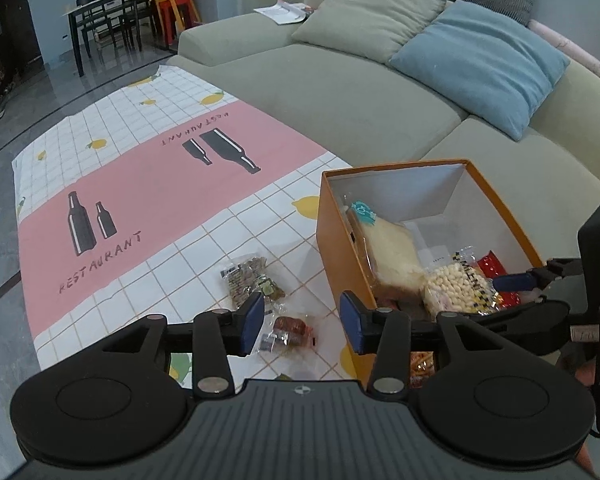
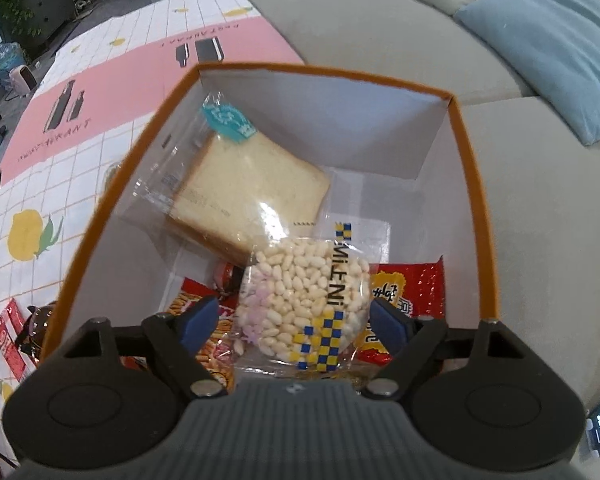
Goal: Organize snacks
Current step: 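Move both tools back to the cloth over the red packet and black snack bag, then grasp the red spicy-strip packet with the left tool while the right grasps the black snack bag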
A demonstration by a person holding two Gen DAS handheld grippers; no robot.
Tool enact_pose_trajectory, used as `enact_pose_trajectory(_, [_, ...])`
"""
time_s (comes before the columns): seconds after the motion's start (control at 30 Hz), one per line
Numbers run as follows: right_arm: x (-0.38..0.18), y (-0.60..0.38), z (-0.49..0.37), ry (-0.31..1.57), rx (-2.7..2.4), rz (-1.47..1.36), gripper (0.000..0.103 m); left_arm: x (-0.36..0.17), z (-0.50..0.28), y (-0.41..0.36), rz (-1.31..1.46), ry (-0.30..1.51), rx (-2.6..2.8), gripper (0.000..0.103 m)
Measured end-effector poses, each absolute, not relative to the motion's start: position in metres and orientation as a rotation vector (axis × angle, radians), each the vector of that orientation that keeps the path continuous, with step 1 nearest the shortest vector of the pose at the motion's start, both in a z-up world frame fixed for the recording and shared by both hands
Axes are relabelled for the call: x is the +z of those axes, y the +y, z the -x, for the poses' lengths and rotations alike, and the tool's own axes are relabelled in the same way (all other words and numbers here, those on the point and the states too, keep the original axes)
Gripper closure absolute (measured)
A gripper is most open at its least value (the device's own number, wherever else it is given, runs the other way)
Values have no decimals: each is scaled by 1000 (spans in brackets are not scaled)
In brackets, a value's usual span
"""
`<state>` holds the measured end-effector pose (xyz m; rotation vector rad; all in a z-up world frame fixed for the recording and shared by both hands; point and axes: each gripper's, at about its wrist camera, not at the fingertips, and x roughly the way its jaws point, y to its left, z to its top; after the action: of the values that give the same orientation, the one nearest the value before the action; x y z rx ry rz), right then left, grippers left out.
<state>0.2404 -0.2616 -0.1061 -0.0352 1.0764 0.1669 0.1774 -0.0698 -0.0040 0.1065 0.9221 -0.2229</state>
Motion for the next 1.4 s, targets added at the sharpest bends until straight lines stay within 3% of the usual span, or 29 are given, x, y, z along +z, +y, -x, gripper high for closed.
enact_pose_trajectory(0.37, [-37, -239, -167, 777, 167, -55, 22, 28, -120, -54, -127, 795, -217, 45])
enact_pose_trajectory(0.67, [-8, -189, -98, 596, 248, -19, 23, 24, -77, -27, -163, 737, -199, 41])
enact_pose_trajectory(0.87, [-15, -165, -73, 609, 263, -38, 24, 8, -55, -1, -146, 763, -154, 35])
enact_pose_trajectory(0.97, [-24, -157, -65, 626, 265, -28, 24, -5, -51, 13, -126, 803, -114, 35])
enact_pose_trajectory(1.07, [-36, -150, -58, 648, 279, 8, 31, -18, -49, 23, -103, 857, -82, 35])
enact_pose_trajectory(1.37, [-84, -126, -63, 798, 336, 39, 32, -63, -50, 29, -78, 927, -130, 36])
enact_pose_trajectory(1.4, [-89, -124, -65, 811, 342, 42, 37, -67, -50, 28, -83, 928, -139, 37])
